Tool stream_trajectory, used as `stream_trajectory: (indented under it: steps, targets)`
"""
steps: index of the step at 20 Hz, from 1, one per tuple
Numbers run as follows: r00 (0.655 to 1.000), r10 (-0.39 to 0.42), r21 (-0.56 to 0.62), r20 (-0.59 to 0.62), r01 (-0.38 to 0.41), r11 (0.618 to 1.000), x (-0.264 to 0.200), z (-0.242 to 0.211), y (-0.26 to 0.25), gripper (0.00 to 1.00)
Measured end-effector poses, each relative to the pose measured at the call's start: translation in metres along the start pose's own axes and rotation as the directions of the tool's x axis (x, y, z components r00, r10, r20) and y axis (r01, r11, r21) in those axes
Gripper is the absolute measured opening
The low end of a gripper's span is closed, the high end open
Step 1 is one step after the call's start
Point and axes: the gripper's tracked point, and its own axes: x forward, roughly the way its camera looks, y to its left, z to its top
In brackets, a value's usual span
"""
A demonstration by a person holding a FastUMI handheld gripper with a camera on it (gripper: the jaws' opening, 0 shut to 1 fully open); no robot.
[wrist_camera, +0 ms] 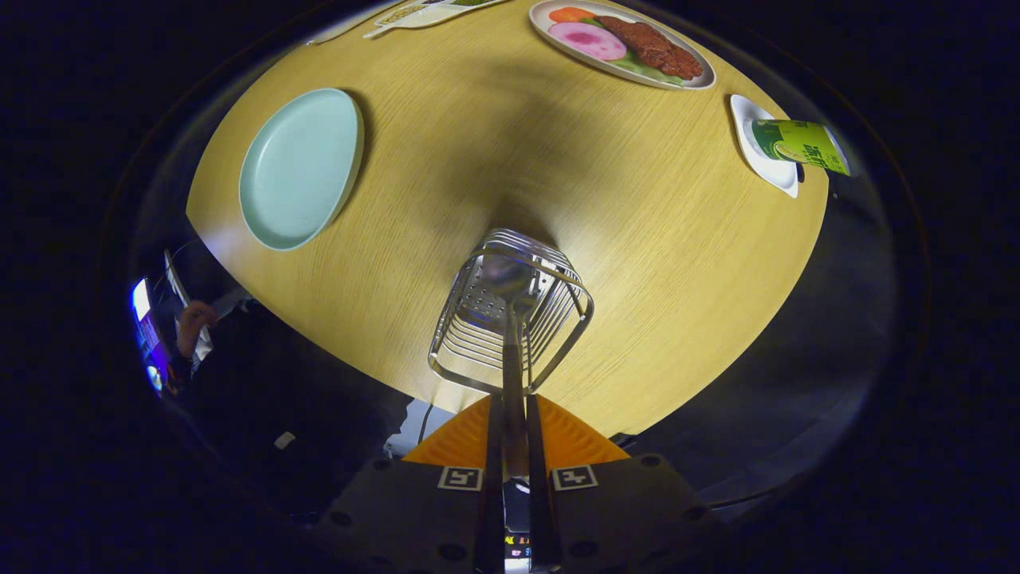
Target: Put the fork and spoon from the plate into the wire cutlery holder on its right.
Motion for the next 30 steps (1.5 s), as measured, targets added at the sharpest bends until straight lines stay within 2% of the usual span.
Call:
stream_trajectory:
  steps: [2,4,5,8,10,13,15,16,19,22,23,26,30]
  targets:
    - [0.995,0.007,0.01,0.103,-0.008,1.0,-0.01,0.001,0.001,0.18]
    - [0.971,0.011,0.029,0.239,-0.019,0.999,-0.025,0.001,0.0,0.23]
    - [0.954,0.003,0.047,0.301,-0.018,0.999,-0.031,-0.002,0.0,0.24]
    - [0.881,-0.046,0.119,0.47,-0.012,0.993,-0.05,-0.008,0.001,0.42]
    - [0.786,-0.101,0.181,0.609,-0.013,0.983,-0.066,-0.001,-0.006,0.54]
    - [0.606,-0.228,0.303,0.762,-0.023,0.953,-0.107,0.003,-0.019,0.58]
    - [0.475,-0.296,0.356,0.829,-0.04,0.933,-0.14,0.006,-0.014,0.6]
    - [0.421,-0.325,0.372,0.847,-0.03,0.928,-0.155,0.004,-0.011,0.61]
    - [0.283,-0.391,0.405,0.876,0.012,0.914,-0.19,0.003,0.003,0.64]
    - [0.155,-0.412,0.411,0.898,0.043,0.911,-0.22,0.009,0.025,0.66]
    - [0.13,-0.417,0.413,0.899,0.056,0.909,-0.224,0.012,0.031,0.66]
    - [0.096,-0.426,0.42,0.899,0.081,0.904,-0.231,0.019,0.044,0.66]
    - [0.094,-0.44,0.434,0.893,0.075,0.898,-0.229,0.023,0.05,0.66]
